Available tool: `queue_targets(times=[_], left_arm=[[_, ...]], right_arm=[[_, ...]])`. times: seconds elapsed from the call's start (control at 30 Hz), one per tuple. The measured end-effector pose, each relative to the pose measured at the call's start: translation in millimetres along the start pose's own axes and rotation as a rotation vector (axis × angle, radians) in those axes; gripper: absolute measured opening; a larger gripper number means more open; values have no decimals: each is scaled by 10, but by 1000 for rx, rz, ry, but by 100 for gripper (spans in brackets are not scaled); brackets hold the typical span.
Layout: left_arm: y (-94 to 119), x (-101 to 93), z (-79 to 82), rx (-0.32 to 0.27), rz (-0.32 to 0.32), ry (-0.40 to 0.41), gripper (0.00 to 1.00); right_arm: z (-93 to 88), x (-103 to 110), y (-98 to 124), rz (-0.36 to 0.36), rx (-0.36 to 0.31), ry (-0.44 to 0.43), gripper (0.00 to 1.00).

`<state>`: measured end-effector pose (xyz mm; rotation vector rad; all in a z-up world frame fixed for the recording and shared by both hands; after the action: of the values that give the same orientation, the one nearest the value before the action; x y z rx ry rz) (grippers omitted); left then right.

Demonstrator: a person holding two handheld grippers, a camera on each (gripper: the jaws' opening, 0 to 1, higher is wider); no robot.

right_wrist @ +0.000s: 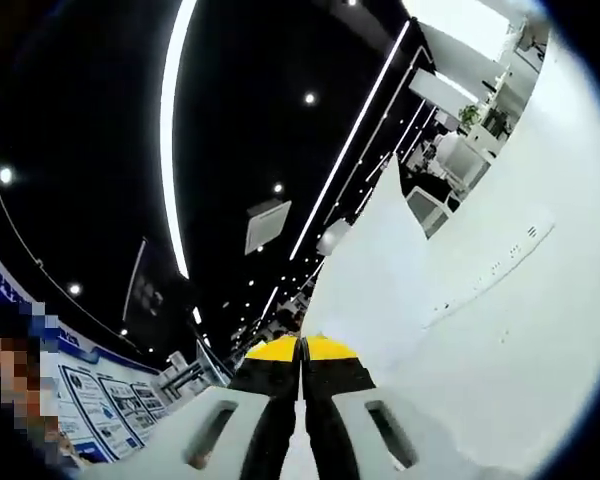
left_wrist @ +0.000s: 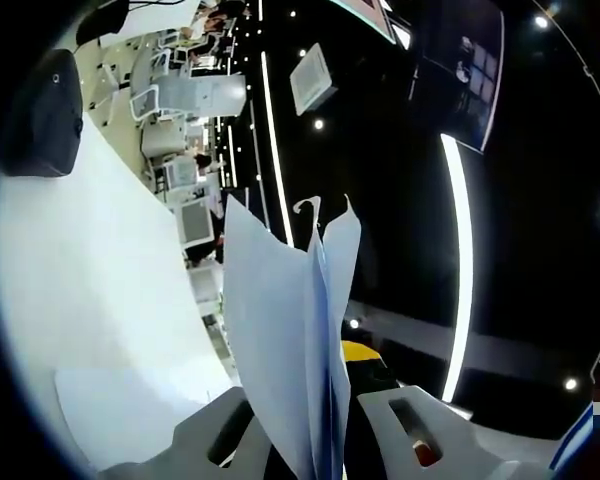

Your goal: Organize the stack of printing papers by aligning and flattening the scattered papers on the table

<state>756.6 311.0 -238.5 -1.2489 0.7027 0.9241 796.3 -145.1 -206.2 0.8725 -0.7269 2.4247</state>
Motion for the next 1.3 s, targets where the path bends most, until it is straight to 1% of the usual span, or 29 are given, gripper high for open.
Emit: queue_targets(times=[0.17,0.3,0.4,0.53,0.67,0.97,1.07,1.3], left_arm=[[5,-3,-9,1,1,0,6],[9,-2,-19,2,3,1,6],[2,2,-13,2,3,0,6],[-3,10,-11,3,5,1,6],[-12,23,-20,10,8,3,6],[-5,36,-48,14,17,12,6],[-11,40,-65,21,18,14,6],[-12,49,-69,25,22,18,6]], right_arm=[[51,51,7,44,-31,-12,0],[43,85,12,53,-32,-8,0],[37,134,16,77,-43,-26,0],[61,158,13,88,-44,-22,0],[92,192,6,117,-51,-32,0],[33,329,-15,153,-61,-45,0],[6,388,-31,160,-56,-31,0],[11,476,-47,185,-56,-22,0]])
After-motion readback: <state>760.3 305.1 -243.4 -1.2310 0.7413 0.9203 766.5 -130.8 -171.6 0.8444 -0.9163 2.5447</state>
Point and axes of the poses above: the point that each gripper's makers call its tool centre point, and the gripper's own axes: y roughly backward along the fingers, x roughly to its left, z roughly out of its top, the point moved 7 cm from there along y, roughly backward along the fingers, and after that the axes turned 4 degrees about z, right-handed, at the moved point
